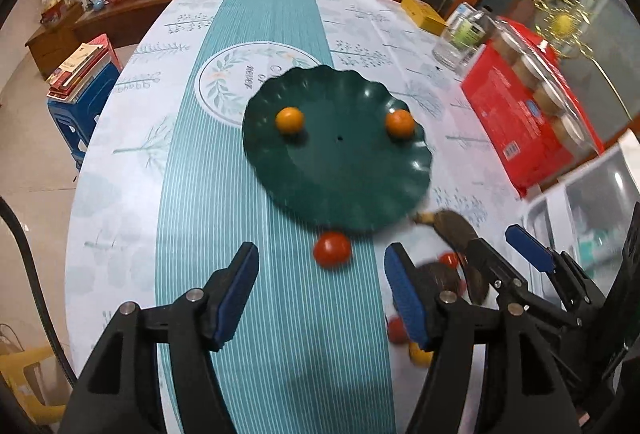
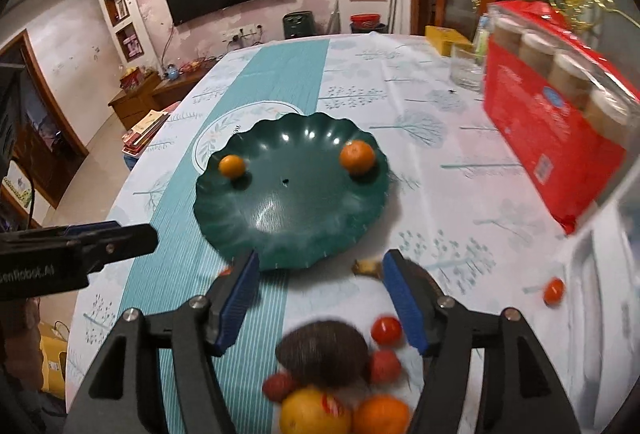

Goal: Organize fruits
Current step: 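Move both open tools back toward the fruit pile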

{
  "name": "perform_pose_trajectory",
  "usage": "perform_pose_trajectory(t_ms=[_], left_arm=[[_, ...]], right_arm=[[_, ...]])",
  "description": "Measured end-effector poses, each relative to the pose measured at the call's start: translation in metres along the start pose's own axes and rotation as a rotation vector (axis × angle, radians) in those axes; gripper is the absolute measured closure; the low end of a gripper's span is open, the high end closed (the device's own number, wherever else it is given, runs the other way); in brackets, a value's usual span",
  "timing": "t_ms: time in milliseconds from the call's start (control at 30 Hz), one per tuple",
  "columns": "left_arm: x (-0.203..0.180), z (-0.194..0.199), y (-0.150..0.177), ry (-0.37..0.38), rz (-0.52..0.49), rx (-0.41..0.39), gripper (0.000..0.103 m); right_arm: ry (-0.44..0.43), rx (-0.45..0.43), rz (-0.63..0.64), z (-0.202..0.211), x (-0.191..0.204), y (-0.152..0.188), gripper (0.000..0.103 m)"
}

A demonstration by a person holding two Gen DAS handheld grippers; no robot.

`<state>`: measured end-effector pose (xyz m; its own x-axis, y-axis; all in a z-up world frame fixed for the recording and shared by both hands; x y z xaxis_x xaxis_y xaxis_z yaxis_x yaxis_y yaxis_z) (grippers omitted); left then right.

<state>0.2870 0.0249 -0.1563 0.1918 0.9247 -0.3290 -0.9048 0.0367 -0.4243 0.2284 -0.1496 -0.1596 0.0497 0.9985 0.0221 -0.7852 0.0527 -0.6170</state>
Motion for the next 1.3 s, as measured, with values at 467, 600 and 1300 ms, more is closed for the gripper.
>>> perform_pose_trajectory(t_ms=[467, 600, 1300], left_arm=[[-0.010, 0.036, 0.104, 0.042, -0.036, 0.057, 0.039], [-0.016, 0.042, 0.124, 0.049, -0.025, 0.056, 0.038], [-0.063, 0.001, 0.123, 0.001, 0.179, 0.085, 0.027]], right_arm=[[0.067, 0.037, -0.134, 0.067, -0.016, 0.096, 0.036], [0.065, 0.050, -0.132, 0.075, -0.021, 0.111, 0.036], [-0.050, 0.102, 0.323, 0.046, -0.038, 0.120, 0.035]])
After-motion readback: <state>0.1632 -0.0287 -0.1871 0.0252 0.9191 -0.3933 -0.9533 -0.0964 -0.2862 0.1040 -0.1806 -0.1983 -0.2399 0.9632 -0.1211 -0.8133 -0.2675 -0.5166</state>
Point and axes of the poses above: each gripper's, at about its wrist camera, not at the fingertips, and z roughly against the way its jaws point, x to its left, y to its underside, the point moved 3 cm from there along -z, roughly the way its jaws point, and after that the axes turned 5 degrees about y, right-handed, at the moved point
